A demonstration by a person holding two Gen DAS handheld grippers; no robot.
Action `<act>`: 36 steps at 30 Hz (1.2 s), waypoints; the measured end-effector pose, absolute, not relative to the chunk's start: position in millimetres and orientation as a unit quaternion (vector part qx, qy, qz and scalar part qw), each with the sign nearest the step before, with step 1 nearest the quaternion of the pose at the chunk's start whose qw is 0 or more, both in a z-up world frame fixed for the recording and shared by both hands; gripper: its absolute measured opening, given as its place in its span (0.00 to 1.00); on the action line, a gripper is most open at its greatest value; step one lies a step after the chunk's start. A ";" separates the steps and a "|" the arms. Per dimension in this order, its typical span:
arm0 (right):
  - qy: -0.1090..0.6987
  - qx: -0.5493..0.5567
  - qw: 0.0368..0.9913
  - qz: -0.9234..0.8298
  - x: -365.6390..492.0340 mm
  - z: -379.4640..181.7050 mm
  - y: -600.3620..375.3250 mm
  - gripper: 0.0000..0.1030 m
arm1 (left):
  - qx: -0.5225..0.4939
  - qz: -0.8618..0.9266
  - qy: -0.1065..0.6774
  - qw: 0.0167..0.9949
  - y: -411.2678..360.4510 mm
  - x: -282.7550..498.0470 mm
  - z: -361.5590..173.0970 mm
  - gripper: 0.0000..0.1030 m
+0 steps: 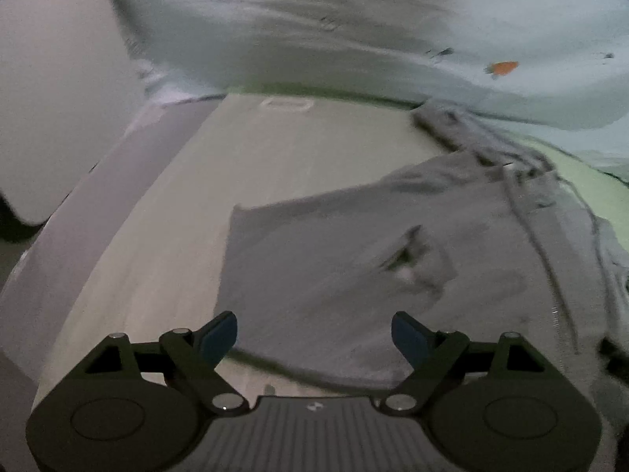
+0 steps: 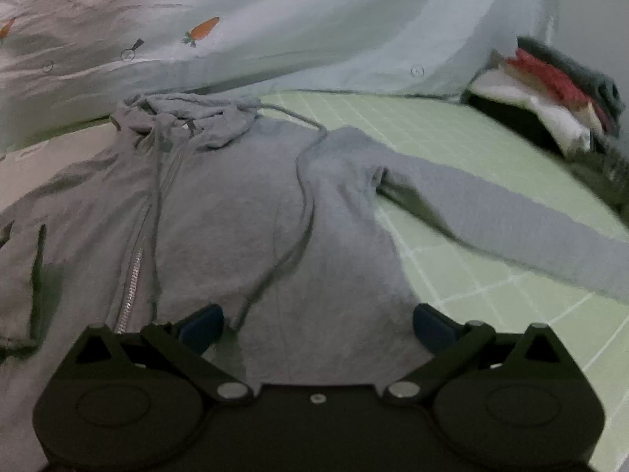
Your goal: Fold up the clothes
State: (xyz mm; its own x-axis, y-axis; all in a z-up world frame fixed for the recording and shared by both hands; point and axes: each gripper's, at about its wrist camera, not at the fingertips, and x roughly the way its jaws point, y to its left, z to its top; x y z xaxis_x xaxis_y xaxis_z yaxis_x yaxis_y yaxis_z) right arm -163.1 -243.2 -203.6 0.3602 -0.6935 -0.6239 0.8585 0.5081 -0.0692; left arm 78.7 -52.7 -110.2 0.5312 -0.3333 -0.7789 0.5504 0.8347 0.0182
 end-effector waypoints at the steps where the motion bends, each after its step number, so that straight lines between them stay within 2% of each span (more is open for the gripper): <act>1: 0.296 0.121 0.817 -0.480 -160.8 -197.0 -240.5 1.00 | 0.135 -0.249 0.417 0.864 -50.3 79.6 -113.8 0.85; 5: 0.269 0.095 0.839 -0.463 -145.2 -169.7 -231.8 1.00 | 0.146 -0.230 0.436 0.858 -42.6 81.6 -126.6 0.85; 9: 0.292 0.114 0.859 -0.405 -115.6 -159.1 -225.2 1.00 | 0.156 -0.222 0.448 0.852 -42.6 84.0 -134.2 0.85; 11: 0.306 0.127 0.869 -0.368 -102.2 -162.4 -219.9 0.92 | 0.162 -0.218 0.453 0.849 -42.7 84.9 -137.6 0.85; 13: 0.322 0.142 0.875 -0.333 -90.0 -167.6 -214.2 0.77 | 0.175 -0.218 0.452 0.847 -45.3 84.8 -140.5 0.85; 19: 0.355 0.182 0.882 -0.251 -62.9 -184.6 -199.1 0.54 | 0.189 -0.207 0.467 0.838 -47.1 88.6 -155.0 0.85; 24: 0.364 0.213 0.880 -0.218 -51.4 -191.7 -187.0 0.49 | 0.194 -0.199 0.483 0.831 -47.2 89.8 -167.4 0.86; 30: 0.381 0.219 0.884 -0.161 -41.1 -194.3 -181.0 0.50 | 0.190 -0.187 0.484 0.834 -48.2 90.3 -172.3 0.90; 32: 0.385 0.208 0.886 -0.156 -38.9 -191.9 -181.8 0.28 | 0.186 -0.182 0.486 0.834 -47.9 90.4 -172.6 0.92; 33: 0.385 0.206 0.886 -0.156 -40.5 -189.8 -183.9 0.04 | 0.185 -0.179 0.486 0.835 -48.1 90.0 -172.8 0.93; 36: 0.375 0.216 0.889 -0.149 -50.4 -182.6 -192.4 0.04 | 0.184 -0.169 0.485 0.838 -48.6 87.6 -173.4 0.93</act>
State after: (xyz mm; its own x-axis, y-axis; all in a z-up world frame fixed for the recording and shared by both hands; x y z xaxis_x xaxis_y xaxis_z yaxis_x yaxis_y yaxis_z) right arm -50.4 -192.4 -182.6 0.6748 -0.1023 -0.7309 0.4261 0.8626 0.2727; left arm 87.6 -48.6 -173.4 0.4728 -0.1063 -0.8747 0.4621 0.8752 0.1434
